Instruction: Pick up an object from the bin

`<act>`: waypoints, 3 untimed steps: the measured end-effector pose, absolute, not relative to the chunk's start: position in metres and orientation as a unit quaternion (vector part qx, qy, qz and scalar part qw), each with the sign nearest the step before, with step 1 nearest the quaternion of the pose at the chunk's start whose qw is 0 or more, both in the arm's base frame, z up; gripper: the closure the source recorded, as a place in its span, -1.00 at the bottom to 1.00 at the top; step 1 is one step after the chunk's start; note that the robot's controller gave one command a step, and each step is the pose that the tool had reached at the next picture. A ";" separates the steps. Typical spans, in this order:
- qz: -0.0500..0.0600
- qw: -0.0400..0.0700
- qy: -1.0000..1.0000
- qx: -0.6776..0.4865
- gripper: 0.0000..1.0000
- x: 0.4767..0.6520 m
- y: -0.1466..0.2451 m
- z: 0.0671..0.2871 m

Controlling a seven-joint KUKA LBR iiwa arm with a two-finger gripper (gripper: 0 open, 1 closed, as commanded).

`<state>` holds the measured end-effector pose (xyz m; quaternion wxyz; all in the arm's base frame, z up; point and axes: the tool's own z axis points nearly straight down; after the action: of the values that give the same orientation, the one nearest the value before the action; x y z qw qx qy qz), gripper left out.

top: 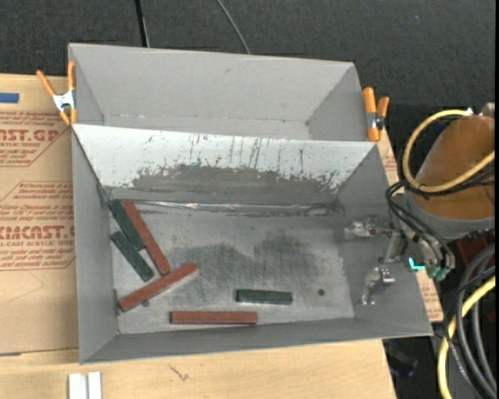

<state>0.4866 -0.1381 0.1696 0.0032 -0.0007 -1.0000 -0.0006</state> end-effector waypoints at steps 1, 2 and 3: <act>0.000 0.000 -1.000 0.000 -1.00 0.489 -0.138 0.173; 0.001 -0.003 -1.000 0.010 -1.00 0.488 -0.095 0.108; -0.001 0.002 -1.000 -0.015 1.00 0.497 -0.061 0.074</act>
Offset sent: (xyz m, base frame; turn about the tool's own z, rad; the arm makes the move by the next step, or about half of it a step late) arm -0.0003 0.0676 -0.0996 -0.0368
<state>0.4965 -0.0607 0.0737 0.0024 -0.0149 -0.9999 -0.0006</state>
